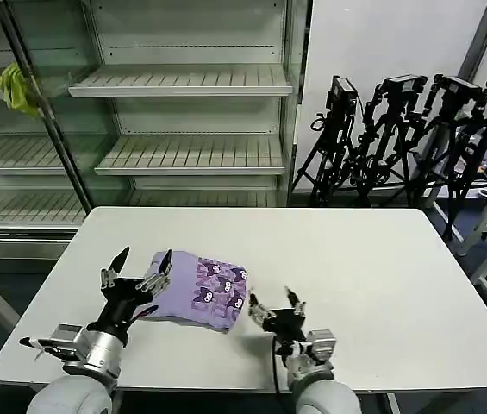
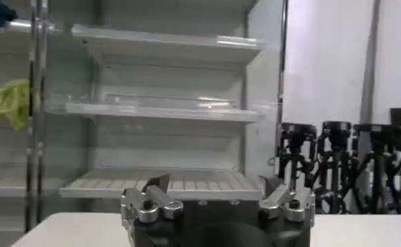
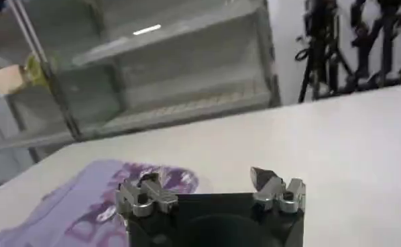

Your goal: Fold and organize the clothes.

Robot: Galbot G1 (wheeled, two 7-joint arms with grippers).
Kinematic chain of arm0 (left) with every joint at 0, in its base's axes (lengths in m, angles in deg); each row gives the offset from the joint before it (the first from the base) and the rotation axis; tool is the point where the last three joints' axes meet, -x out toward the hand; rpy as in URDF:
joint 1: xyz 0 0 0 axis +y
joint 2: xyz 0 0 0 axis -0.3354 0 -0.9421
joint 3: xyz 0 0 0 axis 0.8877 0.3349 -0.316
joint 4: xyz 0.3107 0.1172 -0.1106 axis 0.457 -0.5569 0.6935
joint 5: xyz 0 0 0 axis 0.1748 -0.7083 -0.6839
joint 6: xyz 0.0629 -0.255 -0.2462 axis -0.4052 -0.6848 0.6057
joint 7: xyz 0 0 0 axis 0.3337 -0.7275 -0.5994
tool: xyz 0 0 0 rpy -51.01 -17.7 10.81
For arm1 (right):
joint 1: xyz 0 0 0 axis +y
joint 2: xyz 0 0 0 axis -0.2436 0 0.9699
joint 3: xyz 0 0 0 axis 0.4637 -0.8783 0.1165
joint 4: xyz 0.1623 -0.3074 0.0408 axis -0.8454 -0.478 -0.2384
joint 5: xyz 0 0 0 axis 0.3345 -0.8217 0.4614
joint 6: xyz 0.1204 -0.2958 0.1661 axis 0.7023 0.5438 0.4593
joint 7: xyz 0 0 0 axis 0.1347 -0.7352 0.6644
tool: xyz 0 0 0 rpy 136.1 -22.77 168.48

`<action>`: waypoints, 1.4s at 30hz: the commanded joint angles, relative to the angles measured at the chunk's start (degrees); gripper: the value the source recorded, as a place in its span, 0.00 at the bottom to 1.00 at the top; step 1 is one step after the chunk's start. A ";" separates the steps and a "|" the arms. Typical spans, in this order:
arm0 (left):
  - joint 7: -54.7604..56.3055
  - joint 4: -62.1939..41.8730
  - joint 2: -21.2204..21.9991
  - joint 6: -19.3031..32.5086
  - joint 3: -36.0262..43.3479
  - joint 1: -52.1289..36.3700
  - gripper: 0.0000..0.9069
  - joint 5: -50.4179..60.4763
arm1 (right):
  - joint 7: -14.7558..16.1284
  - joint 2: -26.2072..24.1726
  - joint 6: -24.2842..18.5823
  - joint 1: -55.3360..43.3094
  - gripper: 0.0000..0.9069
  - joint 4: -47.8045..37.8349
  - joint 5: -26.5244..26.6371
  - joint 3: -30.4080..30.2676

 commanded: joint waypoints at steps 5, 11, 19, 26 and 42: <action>-0.05 0.86 1.92 0.88 -1.89 2.58 1.00 2.24 | -3.46 2.15 2.35 -5.71 1.00 -7.20 7.54 -6.90; -0.09 1.33 1.72 1.24 -2.24 2.99 1.00 2.33 | -3.91 3.21 2.47 -5.34 1.00 -7.42 7.58 -7.56; -0.09 1.37 1.49 1.69 -2.53 3.41 1.00 2.27 | -3.90 4.07 2.28 -5.77 1.00 -8.98 7.25 -7.71; -0.08 1.41 1.47 1.94 -2.63 3.44 1.00 2.27 | -3.70 5.01 2.28 -7.11 0.96 -11.40 7.49 -7.56; 0.02 1.93 1.74 2.45 -2.66 3.80 1.00 2.01 | -4.11 3.27 2.96 -8.30 0.00 -10.27 7.28 -8.38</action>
